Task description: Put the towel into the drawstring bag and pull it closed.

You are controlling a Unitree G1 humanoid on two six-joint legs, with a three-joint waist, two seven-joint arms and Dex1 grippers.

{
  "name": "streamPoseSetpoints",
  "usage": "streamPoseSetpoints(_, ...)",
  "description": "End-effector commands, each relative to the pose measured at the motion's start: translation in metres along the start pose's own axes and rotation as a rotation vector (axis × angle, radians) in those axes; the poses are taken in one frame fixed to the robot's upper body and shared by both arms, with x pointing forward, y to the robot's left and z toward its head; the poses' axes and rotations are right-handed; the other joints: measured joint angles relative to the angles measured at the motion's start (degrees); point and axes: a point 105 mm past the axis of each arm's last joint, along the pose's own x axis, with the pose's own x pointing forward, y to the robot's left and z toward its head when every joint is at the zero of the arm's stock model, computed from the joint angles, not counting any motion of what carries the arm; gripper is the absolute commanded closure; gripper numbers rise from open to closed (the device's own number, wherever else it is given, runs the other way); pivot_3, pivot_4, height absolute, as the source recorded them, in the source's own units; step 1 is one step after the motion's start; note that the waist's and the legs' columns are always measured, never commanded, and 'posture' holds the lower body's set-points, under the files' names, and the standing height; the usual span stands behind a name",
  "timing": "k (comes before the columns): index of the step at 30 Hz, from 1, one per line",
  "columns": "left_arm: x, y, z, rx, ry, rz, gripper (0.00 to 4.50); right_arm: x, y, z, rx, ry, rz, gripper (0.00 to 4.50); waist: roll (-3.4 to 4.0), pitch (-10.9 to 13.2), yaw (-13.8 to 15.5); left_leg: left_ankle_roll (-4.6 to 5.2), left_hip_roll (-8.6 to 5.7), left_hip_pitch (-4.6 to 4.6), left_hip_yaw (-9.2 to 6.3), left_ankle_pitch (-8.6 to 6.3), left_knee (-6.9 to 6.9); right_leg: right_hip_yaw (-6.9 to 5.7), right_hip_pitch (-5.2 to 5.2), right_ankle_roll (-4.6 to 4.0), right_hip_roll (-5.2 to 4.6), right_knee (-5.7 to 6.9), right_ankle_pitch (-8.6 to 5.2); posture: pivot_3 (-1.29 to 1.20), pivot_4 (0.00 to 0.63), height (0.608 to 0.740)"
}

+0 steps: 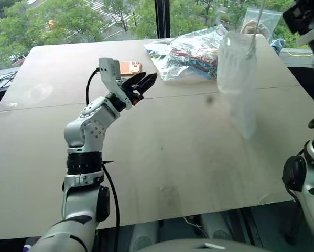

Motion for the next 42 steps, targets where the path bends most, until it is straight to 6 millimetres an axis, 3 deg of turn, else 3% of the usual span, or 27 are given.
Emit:
streamPoseSetpoints(1,-0.006,-0.013,-0.004,0.055,0.038,-0.067,1.88,-0.007,0.004,-0.006,0.037,0.014,0.022,4.5,-0.01,0.0,0.28,0.0,-0.01,0.0,-0.01,0.0,0.05,-0.01,0.03,0.01,0.0,0.0,0.0,0.0,0.15,0.74)
streamPoseSetpoints(6,-0.012,-0.023,-0.012,0.06,0.08,-0.111,1.88,-0.008,0.018,-0.021,0.149,0.025,0.064,4.5,0.0,0.0,0.48,0.0,0.0,-0.05,-0.1,0.0,0.13,-0.09,0.03,0.01,0.0,0.04,0.01,0.0,0.15,0.74)
streamPoseSetpoints(9,-0.013,-0.024,-0.016,0.055,0.103,-0.115,1.88,-0.009,0.036,-0.038,0.216,0.064,0.128,4.5,0.0,0.0,0.44,0.0,0.01,-0.05,-0.13,0.0,0.13,-0.11,0.03,0.01,0.0,0.04,0.0,0.0,0.15,0.74)
streamPoseSetpoints(13,-0.007,-0.02,-0.018,0.155,0.105,-0.083,1.88,-0.009,0.042,-0.042,0.259,0.056,0.144,4.5,0.0,0.0,0.38,0.0,-0.01,-0.04,-0.12,0.0,0.14,-0.1,0.04,0.01,-0.01,0.04,0.01,0.0,0.15,0.74)
streamPoseSetpoints(16,0.005,0.009,0.006,0.074,-0.03,0.111,1.88,-0.01,0.045,-0.039,0.258,0.048,0.161,4.5,0.0,0.0,0.8,0.0,-0.01,-0.04,-0.15,0.0,0.17,-0.12,0.05,0.01,-0.01,0.05,0.01,0.0,0.15,0.74)
streamPoseSetpoints(18,0.016,0.025,0.005,0.063,-0.027,0.218,1.88,-0.011,0.045,-0.028,0.273,0.011,0.176,4.5,-0.02,0.01,1.26,0.0,0.0,-0.17,-0.37,0.0,0.41,-0.34,0.07,0.01,0.01,0.07,0.01,0.0,0.15,0.74)
streamPoseSetpoints(20,0.028,0.004,-0.02,0.064,0.088,0.092,1.88,-0.013,0.047,-0.018,0.274,-0.018,0.198,4.5,-0.01,0.01,1.36,0.01,-0.02,-0.19,-0.46,-0.01,0.52,-0.43,0.16,0.01,0.02,0.07,0.01,0.0,0.15,0.74)
streamPoseSetpoints(23,0.015,-0.072,-0.061,0.086,0.287,-0.373,1.88,-0.014,0.05,0.002,0.297,-0.079,0.241,4.5,0.01,0.0,1.13,0.03,-0.06,-0.18,-0.36,-0.02,0.5,-0.34,0.19,0.02,-0.02,0.01,0.01,0.0,0.15,0.74)
streamPoseSetpoints(24,0.007,-0.089,-0.065,0.083,0.293,-0.462,1.88,-0.014,0.052,0.009,0.3,-0.098,0.255,4.5,0.02,0.01,0.96,0.03,-0.05,-0.19,-0.35,-0.02,0.5,-0.33,0.19,0.02,-0.03,-0.01,0.0,0.0,0.15,0.74)
streamPoseSetpoints(25,0.007,-0.093,-0.061,0.04,0.259,-0.466,1.88,-0.015,0.053,0.015,0.297,-0.111,0.265,4.5,0.04,0.02,0.75,0.03,-0.04,-0.22,-0.34,-0.02,0.49,-0.33,0.17,0.02,-0.04,-0.02,0.0,0.0,0.15,0.74)
streamPoseSetpoints(27,0.008,-0.089,-0.053,-0.02,0.207,-0.424,1.88,-0.015,0.054,0.02,0.292,-0.119,0.274,4.5,0.02,0.04,0.8,0.03,-0.01,-0.23,-0.34,-0.02,0.39,-0.39,0.14,0.01,-0.08,-0.05,-0.01,0.0,0.15,0.74)
streamPoseSetpoints(34,0.01,-0.038,-0.033,-0.071,0.13,-0.214,1.88,-0.02,0.061,0.004,0.309,-0.055,0.283,4.5,0.05,0.01,0.34,0.06,0.06,0.01,-0.44,-0.01,0.52,-0.38,0.29,-0.02,0.12,0.14,0.0,0.0,0.15,0.74)
streamPoseSetpoints(39,0.01,-0.041,-0.031,-0.193,0.147,-0.255,1.88,-0.02,0.06,0.001,0.318,-0.042,0.28,4.5,0.05,0.02,0.54,0.06,0.05,-0.17,-0.47,-0.01,0.78,-0.42,0.29,0.0,0.1,0.13,0.01,0.0,0.15,0.74)
streamPoseSetpoints(42,0.012,-0.039,-0.025,-0.026,0.09,-0.22,1.88,-0.021,0.06,0.001,0.317,-0.037,0.281,4.5,0.05,0.02,0.72,0.06,0.02,-0.19,-0.46,-0.01,0.77,-0.43,0.29,0.01,0.05,0.09,0.01,0.0,0.15,0.74)
